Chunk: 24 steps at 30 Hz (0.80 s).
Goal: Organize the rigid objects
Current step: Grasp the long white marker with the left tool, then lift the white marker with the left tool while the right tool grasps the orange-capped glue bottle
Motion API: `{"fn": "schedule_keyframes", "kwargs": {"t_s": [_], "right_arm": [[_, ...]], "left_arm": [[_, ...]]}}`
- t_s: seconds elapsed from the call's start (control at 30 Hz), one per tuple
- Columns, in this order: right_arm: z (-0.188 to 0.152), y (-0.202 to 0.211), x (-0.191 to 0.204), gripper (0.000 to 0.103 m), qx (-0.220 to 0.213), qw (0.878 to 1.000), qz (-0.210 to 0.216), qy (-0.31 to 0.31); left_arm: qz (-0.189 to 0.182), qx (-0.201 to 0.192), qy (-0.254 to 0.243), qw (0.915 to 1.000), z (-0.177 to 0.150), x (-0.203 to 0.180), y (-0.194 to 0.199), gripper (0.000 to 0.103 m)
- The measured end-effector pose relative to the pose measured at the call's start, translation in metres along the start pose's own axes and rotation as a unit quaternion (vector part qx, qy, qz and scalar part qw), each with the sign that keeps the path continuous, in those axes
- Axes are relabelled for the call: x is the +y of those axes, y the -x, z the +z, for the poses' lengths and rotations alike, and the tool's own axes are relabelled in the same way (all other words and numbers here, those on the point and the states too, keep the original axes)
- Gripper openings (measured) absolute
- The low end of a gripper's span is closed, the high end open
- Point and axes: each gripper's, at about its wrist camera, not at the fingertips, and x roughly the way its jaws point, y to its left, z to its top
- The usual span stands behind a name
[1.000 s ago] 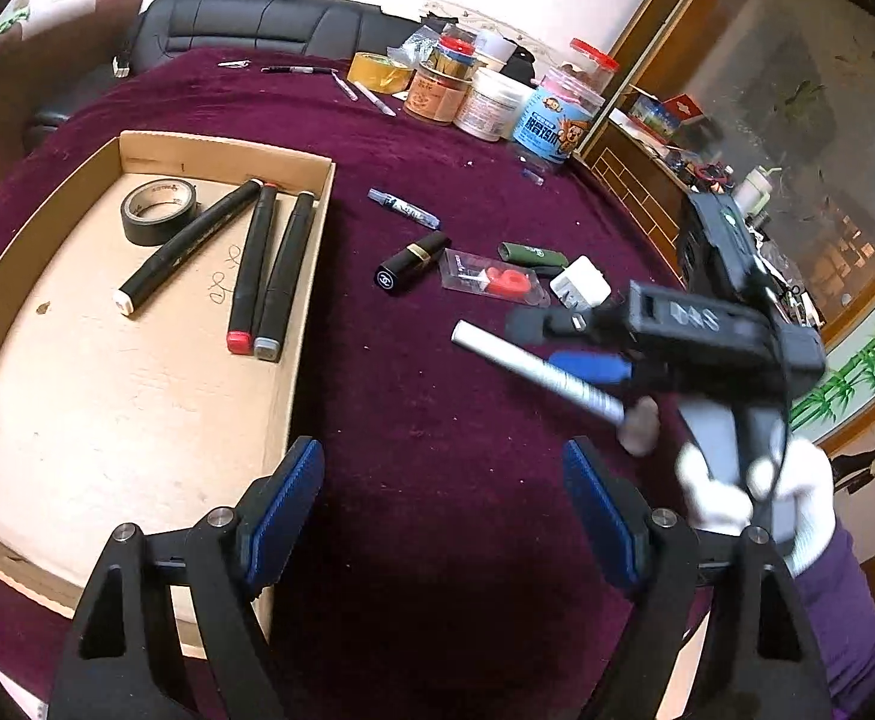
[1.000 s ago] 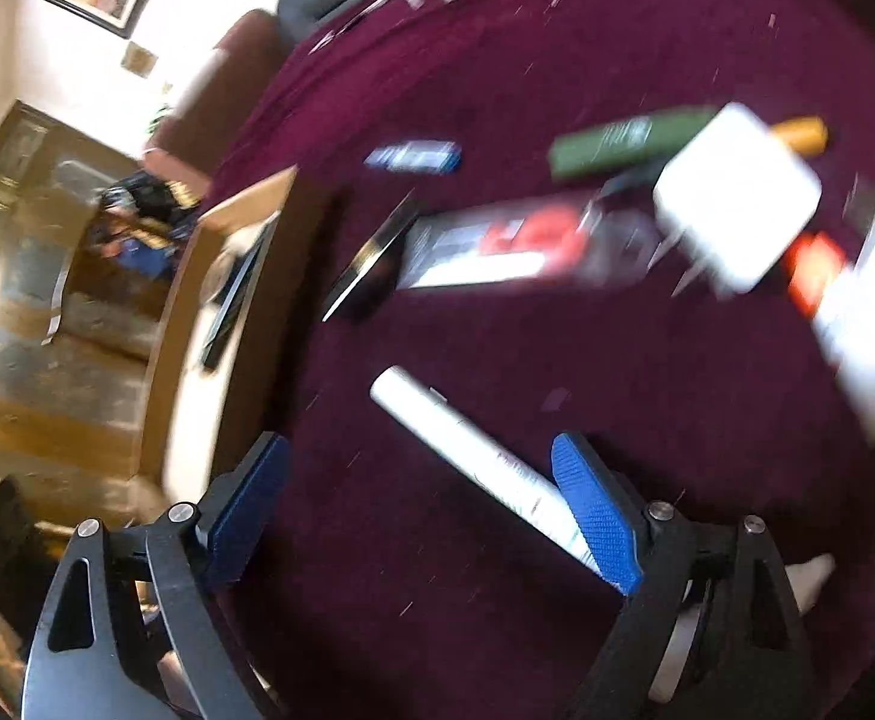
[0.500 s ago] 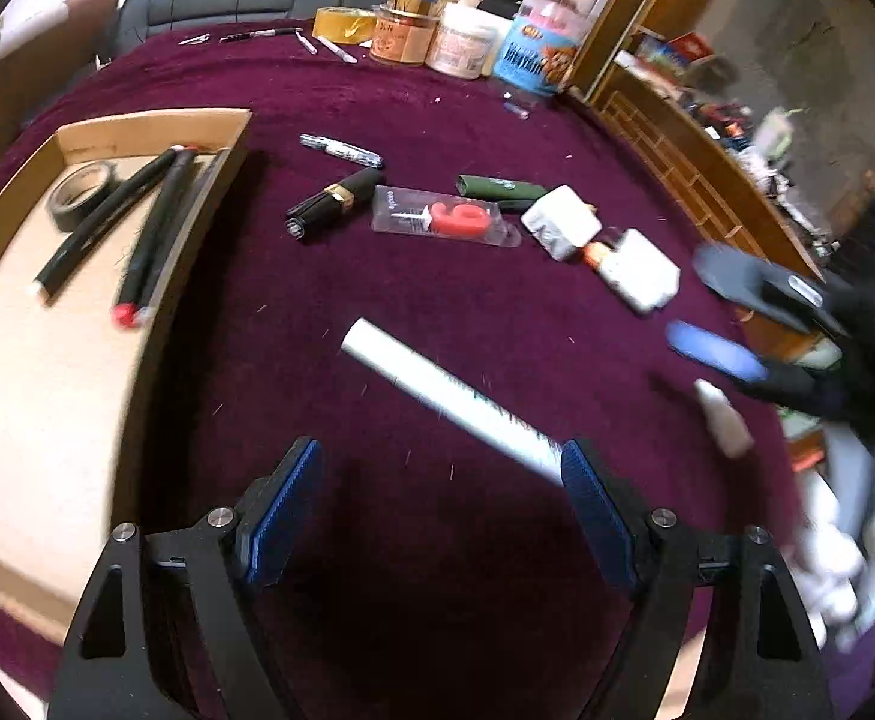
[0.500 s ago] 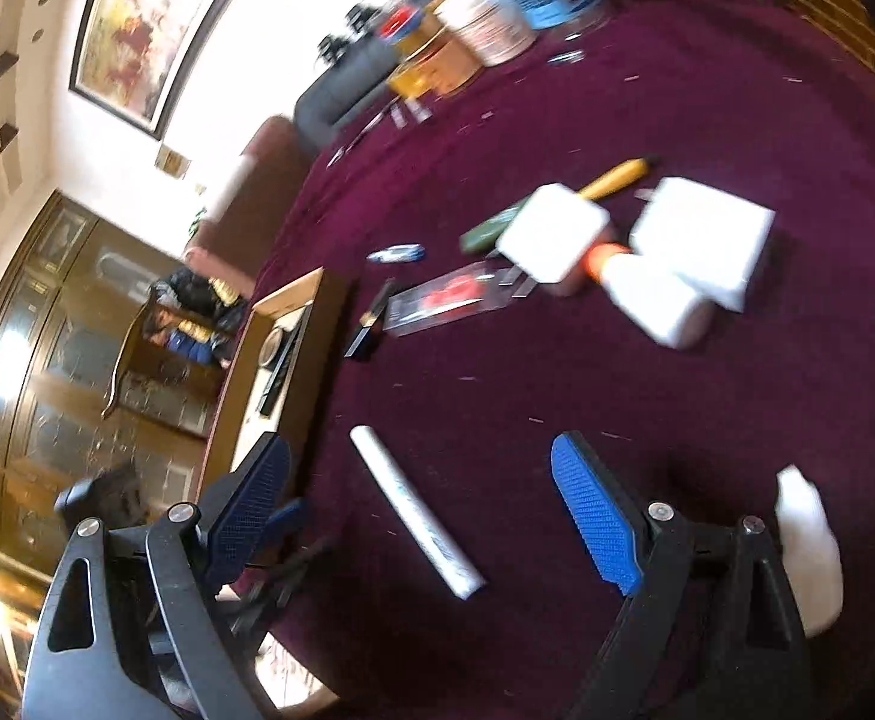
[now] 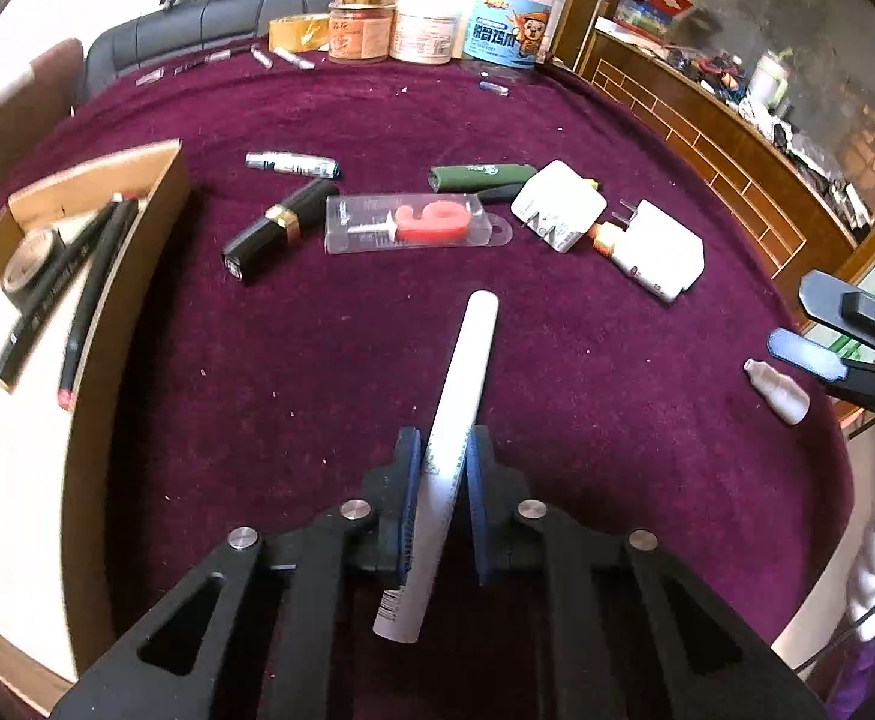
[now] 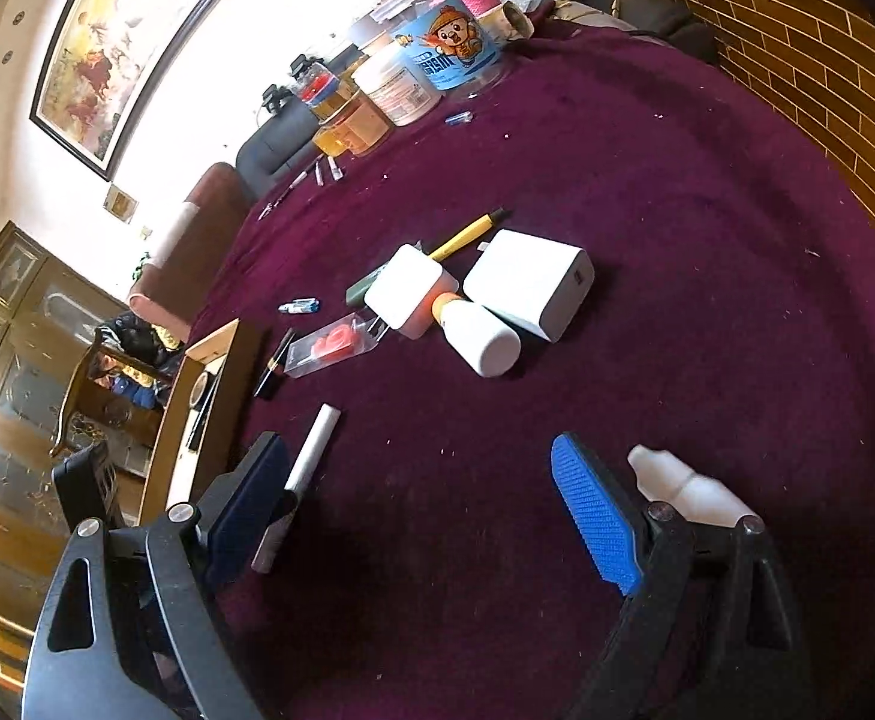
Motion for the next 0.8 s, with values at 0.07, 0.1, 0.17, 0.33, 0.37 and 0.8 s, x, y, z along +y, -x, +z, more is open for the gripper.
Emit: {"fn": "schedule_keyframes", "kwargs": {"t_s": [0.07, 0.1, 0.17, 0.33, 0.37, 0.8], "right_arm": [[0.002, -0.004, 0.003, 0.090, -0.003, 1.000, -0.012, 0.008], [0.004, -0.007, 0.007, 0.090, -0.004, 1.000, -0.021, 0.018], [0.006, -0.012, 0.012, 0.090, -0.004, 0.999, -0.035, 0.031], [0.016, -0.021, 0.031, 0.090, 0.001, 0.995, -0.061, 0.082], [0.018, -0.025, 0.035, 0.090, 0.005, 0.993, -0.068, 0.098], [0.035, -0.089, 0.052, 0.049, 0.066, 0.967, -0.169, 0.177]], "left_arm": [[0.008, -0.009, -0.002, 0.9999, 0.000, -0.004, -0.001, 0.025], [0.012, -0.012, -0.010, 0.9998, 0.000, -0.008, 0.000, 0.029], [0.035, -0.018, -0.043, 0.9983, 0.001, -0.019, -0.002, 0.029], [-0.007, -0.016, -0.033, 0.9993, -0.004, -0.011, 0.007, 0.011], [-0.016, -0.020, -0.027, 0.9993, -0.005, -0.006, 0.012, 0.011], [-0.124, -0.080, 0.039, 0.9883, -0.020, 0.056, 0.093, 0.011]]}}
